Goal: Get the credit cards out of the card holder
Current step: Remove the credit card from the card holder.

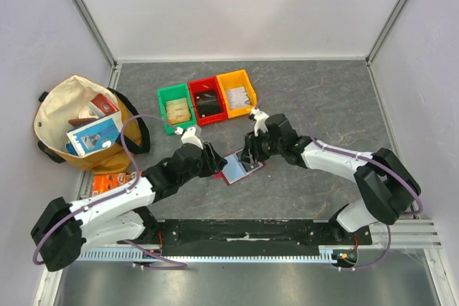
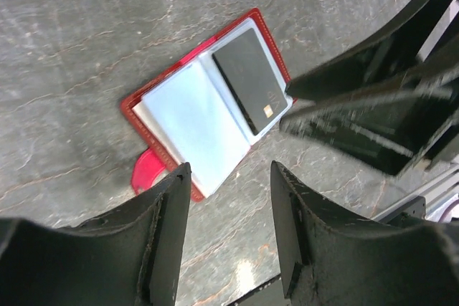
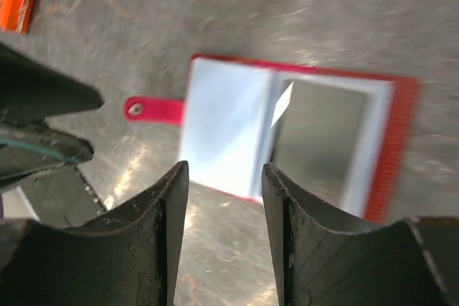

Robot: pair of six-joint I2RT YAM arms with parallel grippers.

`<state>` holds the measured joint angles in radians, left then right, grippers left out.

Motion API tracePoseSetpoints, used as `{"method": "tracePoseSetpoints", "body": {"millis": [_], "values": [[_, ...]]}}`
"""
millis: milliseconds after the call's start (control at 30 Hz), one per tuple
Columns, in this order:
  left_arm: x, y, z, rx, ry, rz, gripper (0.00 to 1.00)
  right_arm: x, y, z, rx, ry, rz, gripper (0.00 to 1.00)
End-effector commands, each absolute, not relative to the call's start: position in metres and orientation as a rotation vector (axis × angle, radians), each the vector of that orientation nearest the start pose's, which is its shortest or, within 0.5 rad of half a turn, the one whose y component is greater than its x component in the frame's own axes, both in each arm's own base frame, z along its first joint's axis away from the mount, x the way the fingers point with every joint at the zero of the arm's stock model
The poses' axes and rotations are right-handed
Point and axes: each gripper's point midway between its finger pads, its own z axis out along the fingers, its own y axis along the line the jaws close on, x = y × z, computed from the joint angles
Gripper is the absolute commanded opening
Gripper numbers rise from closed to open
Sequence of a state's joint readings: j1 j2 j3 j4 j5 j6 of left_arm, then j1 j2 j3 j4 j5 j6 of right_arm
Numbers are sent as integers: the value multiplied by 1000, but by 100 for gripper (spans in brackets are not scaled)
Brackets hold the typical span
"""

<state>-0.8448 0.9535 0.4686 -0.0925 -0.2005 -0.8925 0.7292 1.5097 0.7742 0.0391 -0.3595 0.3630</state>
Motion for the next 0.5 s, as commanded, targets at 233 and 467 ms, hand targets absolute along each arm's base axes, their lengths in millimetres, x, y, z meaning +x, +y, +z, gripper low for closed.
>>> {"method": "tracePoseSetpoints", "body": {"millis": [233,467], "values": [[247,-294,116,-237,2185,-971,55,286,261,71,-474,2341,871,43],[245,-299,83,-276,2254,-970,55,282,262,48,-458,2392,894,26]]}}
